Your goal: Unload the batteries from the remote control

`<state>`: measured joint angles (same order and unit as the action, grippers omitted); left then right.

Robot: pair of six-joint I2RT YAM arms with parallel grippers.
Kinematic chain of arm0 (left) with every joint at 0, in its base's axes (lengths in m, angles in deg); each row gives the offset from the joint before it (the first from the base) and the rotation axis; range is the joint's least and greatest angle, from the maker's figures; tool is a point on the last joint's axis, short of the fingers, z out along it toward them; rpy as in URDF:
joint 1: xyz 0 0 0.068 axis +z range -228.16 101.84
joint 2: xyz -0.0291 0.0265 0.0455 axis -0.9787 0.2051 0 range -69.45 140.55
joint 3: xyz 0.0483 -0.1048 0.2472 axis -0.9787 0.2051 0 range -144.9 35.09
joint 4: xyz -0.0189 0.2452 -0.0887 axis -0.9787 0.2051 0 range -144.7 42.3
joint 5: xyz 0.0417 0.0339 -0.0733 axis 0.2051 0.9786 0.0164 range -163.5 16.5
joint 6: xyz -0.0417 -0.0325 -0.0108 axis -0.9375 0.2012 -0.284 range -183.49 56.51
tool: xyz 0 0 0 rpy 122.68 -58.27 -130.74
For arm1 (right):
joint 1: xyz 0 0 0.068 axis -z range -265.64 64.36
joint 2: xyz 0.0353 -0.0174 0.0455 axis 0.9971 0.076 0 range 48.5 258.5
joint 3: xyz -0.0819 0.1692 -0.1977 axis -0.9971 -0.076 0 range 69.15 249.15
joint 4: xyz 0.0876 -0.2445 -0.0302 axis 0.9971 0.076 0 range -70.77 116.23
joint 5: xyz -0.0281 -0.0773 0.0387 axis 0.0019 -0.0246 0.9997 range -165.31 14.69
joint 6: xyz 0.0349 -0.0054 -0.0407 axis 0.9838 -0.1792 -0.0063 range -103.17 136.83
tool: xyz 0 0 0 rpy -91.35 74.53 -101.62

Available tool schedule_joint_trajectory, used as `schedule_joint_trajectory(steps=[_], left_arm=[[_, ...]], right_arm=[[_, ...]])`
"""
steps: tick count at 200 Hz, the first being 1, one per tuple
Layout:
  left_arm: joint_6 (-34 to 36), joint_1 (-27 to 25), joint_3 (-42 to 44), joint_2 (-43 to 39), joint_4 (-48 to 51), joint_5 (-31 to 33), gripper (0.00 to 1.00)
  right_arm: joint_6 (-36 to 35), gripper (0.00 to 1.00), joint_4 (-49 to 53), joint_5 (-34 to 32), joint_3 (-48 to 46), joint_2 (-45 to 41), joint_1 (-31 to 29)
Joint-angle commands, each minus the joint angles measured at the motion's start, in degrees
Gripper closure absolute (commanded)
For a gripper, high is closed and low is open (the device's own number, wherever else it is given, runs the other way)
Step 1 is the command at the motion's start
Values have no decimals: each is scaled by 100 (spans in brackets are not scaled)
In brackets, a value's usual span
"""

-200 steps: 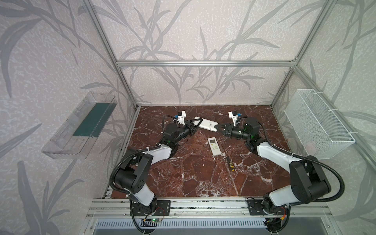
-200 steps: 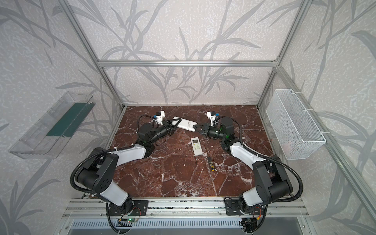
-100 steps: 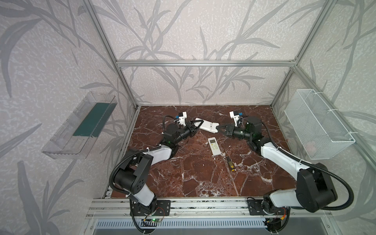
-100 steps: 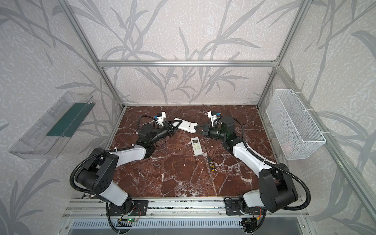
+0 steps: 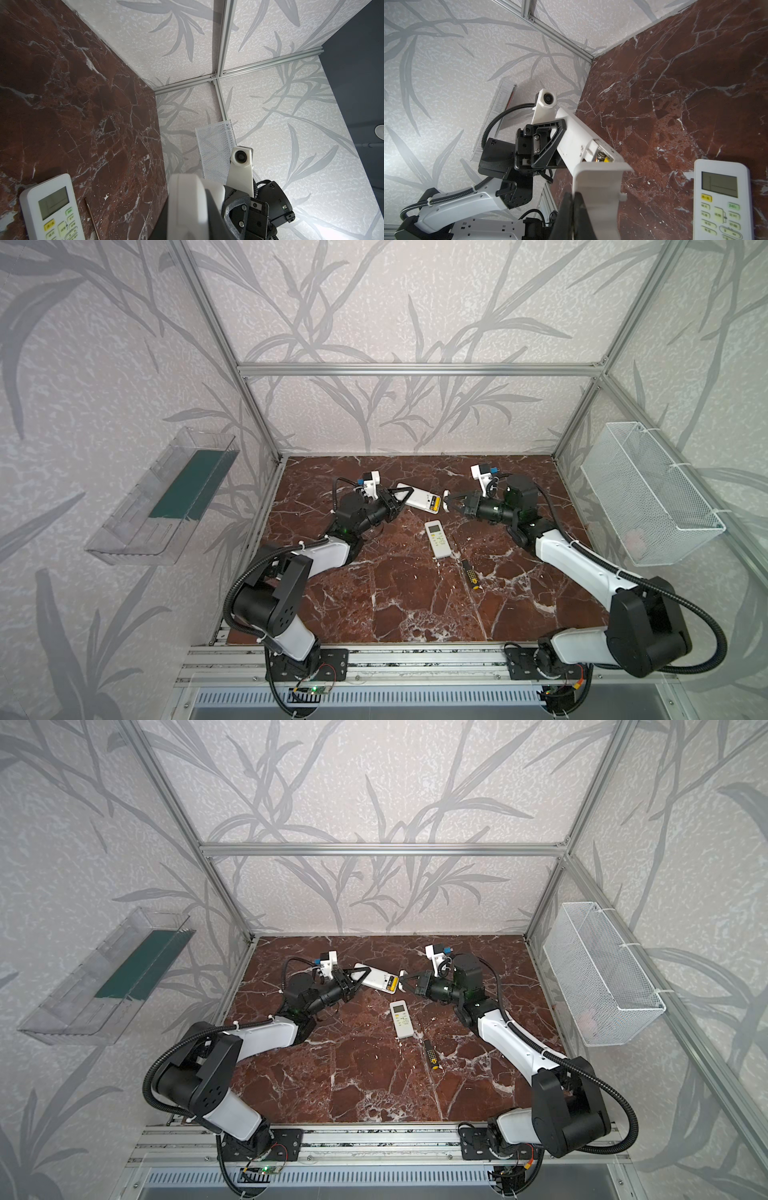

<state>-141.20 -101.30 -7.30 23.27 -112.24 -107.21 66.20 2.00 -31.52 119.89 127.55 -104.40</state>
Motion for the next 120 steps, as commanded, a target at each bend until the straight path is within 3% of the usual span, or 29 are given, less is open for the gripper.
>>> schedule_joint_trajectory(steps=[1, 38, 63, 120], left_arm=[[18, 28, -32, 12, -240, -87, 100], [261, 28, 28, -51, 78, -122, 100], [643, 20, 99, -184, 658, -131, 100], [1068, 20, 479, -116, 1070, -84, 100]], right_arm=[[-410, 95, 521, -250, 37, -128, 136], [-1475, 95, 2153, -1672, 43, -258, 227], [-1739, 95, 2571, -2429, -179, -188, 402], [-1919, 94, 2707, -2869, -569, 522, 773]])
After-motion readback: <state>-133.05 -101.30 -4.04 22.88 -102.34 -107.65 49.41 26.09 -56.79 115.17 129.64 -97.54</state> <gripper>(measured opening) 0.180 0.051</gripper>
